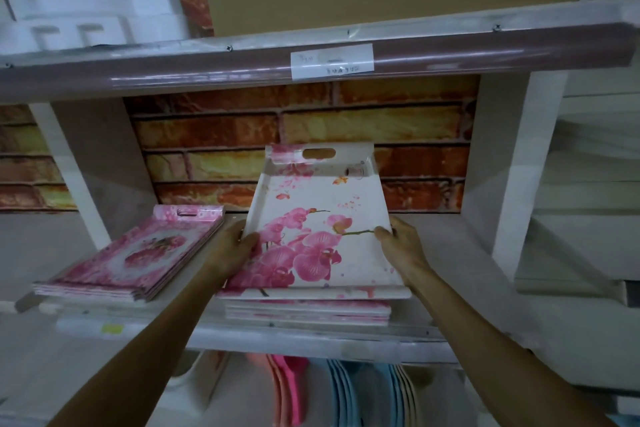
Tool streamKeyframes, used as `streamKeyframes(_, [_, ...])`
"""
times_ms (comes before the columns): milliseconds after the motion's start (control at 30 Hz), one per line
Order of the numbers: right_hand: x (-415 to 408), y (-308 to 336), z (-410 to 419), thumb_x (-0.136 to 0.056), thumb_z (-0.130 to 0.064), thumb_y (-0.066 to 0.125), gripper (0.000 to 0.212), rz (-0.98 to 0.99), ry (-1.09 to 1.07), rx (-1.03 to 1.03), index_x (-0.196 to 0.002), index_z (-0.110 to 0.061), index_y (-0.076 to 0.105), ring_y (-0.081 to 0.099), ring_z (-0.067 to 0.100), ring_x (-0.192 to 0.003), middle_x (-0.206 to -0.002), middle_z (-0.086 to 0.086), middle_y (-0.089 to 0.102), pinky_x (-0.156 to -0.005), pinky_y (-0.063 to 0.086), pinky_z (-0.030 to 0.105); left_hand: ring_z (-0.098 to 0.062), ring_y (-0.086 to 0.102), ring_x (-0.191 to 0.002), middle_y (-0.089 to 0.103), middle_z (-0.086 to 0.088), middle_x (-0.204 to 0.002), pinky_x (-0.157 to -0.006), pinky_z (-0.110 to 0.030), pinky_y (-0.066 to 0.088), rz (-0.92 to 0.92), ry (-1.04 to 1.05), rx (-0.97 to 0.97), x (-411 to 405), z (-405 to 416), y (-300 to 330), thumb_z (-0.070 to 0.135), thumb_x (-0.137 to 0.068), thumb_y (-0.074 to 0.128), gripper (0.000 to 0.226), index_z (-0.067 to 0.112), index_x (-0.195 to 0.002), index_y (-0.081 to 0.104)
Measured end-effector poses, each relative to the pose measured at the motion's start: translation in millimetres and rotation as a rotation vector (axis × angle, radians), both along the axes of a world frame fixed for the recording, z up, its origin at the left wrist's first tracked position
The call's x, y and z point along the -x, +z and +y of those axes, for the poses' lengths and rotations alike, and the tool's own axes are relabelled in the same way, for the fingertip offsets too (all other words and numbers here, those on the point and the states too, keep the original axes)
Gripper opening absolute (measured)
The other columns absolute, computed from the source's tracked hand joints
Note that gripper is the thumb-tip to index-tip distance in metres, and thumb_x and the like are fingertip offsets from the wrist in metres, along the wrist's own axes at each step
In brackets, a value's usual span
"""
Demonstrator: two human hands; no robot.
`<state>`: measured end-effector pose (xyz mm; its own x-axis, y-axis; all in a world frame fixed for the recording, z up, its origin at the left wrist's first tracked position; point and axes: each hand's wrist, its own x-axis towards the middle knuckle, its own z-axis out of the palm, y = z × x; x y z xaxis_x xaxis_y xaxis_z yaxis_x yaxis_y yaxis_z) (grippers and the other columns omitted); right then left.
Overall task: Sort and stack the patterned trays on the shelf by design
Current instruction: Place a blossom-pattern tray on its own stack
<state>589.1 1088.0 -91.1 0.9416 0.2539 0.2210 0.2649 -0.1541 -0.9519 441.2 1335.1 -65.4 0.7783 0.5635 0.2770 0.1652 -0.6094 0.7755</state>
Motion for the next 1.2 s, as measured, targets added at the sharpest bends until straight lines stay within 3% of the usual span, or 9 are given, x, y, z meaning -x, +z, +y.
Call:
streamKeyframes(100, [-5,-7,8,-0.094,-0.009,0.047,0.035,-0.029,-0.032,0.094,-0.126,-0.012,0.060,0.057,0.017,-0.098,-0.123,0.007,0.065,-0.081,0.041,0.023,-0.021,0.061,-0.069,0.068,-0.009,-0.082,-0.065,-0.031,0.051,0.050,-0.018,0.004,-10,14,-13,0.017,-0.096,0.052,0.023,0.008,-0.115,0.061])
streamKeyframes(400, [-8,-38,27,-0.097,-0.011,0.042,0.032,0.018,-0.104,0.233,-0.124,-0.006,0.059,0.061,0.027,-0.108,-0.124,0.012,0.064,-0.080,0.042,0.022,-0.015,0.062,-0.068,0.070,-0.009,-0.086,-0.054,-0.019,0.044,0.156,-0.067,-0.035,-29,41,-45,0.021,-0.098,0.050,0.023,0.008,-0.115,0.060])
streamKeyframes(533, [-6,-46,31,-0.098,-0.012,0.042,0.032,0.013,-0.123,0.267,-0.126,-0.006,0.058,0.060,0.029,-0.112,-0.127,0.012,0.063,-0.088,0.046,0.025,-0.015,0.061,-0.068,0.067,-0.006,-0.085,-0.055,-0.020,0.043,0.184,-0.090,-0.057,-34,45,-54,0.023,-0.099,0.048,0.023,0.008,-0.114,0.058])
streamKeyframes(633, [-9,-51,31,-0.099,-0.012,0.042,0.030,0.015,-0.130,0.326,-0.122,-0.002,0.058,0.060,0.030,-0.112,-0.127,0.016,0.062,-0.093,0.048,0.028,-0.021,0.061,-0.073,0.068,-0.010,-0.089,-0.060,-0.024,0.044,0.213,-0.092,-0.062,-38,49,-65,0.022,-0.099,0.047,0.025,0.004,-0.112,0.059])
streamKeyframes(800, [-12,-57,30,-0.099,-0.013,0.041,0.029,-0.006,-0.126,0.431,-0.118,0.000,0.059,0.062,0.029,-0.108,-0.125,0.017,0.063,-0.084,0.047,0.021,-0.026,0.060,-0.081,0.069,-0.017,-0.102,-0.076,-0.029,0.049,0.250,-0.115,-0.095,-42,52,-71,0.019,-0.099,0.046,0.028,0.003,-0.119,0.056])
streamKeyframes(933, [-13,-58,31,-0.100,-0.015,0.042,0.029,-0.019,-0.116,0.504,-0.119,0.001,0.057,0.061,0.033,-0.112,-0.126,0.019,0.062,-0.093,0.049,0.031,-0.035,0.063,-0.098,0.065,-0.022,-0.116,-0.084,-0.034,0.049,0.301,-0.130,-0.149,-42,51,-70,0.018,-0.100,0.044,0.030,0.001,-0.123,0.052])
streamKeyframes(1133, [-14,-54,30,-0.099,-0.025,0.045,0.037,0.075,-0.093,0.533,-0.128,-0.004,0.051,0.059,0.032,-0.111,-0.129,0.017,0.059,-0.087,0.049,0.031,-0.038,0.061,-0.107,0.063,-0.024,-0.121,-0.090,-0.038,0.049,0.379,-0.140,-0.214,-43,57,-65,0.020,-0.096,0.049,0.031,0.001,-0.119,0.052])
streamKeyframes(1200, [-13,-50,27,-0.097,-0.030,0.049,0.039,0.122,-0.079,0.490,-0.129,-0.007,0.051,0.060,0.027,-0.105,-0.128,0.014,0.060,-0.079,0.048,0.027,-0.036,0.059,-0.110,0.058,-0.021,-0.127,-0.094,-0.042,0.050,0.338,-0.172,-0.242,-41,60,-61,0.019,-0.092,0.055,0.040,0.005,-0.129,0.049])
